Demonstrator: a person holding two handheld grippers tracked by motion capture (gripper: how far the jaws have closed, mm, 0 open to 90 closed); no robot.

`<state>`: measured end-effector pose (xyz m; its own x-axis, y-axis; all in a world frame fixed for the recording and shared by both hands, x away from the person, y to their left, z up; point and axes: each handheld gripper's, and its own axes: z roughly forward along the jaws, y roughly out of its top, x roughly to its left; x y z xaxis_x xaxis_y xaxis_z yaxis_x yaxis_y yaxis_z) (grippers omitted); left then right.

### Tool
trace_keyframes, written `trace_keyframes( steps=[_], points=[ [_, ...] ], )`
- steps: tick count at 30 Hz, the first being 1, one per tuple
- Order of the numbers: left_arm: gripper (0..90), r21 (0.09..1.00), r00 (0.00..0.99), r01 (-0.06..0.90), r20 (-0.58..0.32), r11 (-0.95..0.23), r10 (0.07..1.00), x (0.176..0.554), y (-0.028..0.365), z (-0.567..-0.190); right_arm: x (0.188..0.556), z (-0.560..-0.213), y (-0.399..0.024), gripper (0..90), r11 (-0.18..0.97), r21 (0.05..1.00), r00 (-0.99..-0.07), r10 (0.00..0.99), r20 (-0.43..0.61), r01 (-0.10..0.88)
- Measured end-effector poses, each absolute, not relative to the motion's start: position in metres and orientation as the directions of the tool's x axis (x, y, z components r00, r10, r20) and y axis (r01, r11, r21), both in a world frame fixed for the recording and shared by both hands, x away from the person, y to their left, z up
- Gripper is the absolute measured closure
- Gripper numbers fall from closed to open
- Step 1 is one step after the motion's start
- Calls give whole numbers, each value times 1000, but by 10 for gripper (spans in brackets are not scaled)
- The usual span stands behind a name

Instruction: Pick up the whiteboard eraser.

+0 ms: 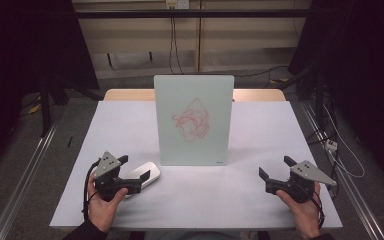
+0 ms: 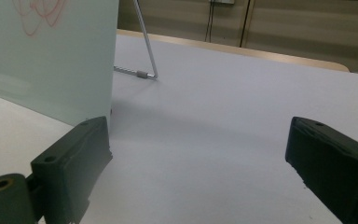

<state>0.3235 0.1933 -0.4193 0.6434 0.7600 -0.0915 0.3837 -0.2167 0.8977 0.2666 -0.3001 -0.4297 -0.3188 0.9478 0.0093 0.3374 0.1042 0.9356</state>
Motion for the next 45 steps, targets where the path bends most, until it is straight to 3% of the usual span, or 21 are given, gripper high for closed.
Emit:
trace_keyframes(
  steps=[12,29,45],
  points=[
    [69,868,646,441,-130,-228,752,324,195,-414,268,-430,-300,62,103,935,-330,944,17,341],
    [81,722,691,579,-189,-378,698,346,199,-410,266,-430,-297,63,112,930,-343,939,16,350],
    [92,574,748,583,-104,-574,655,372,185,-403,267,-431,-295,63,119,926,-355,935,17,358]
  ],
)
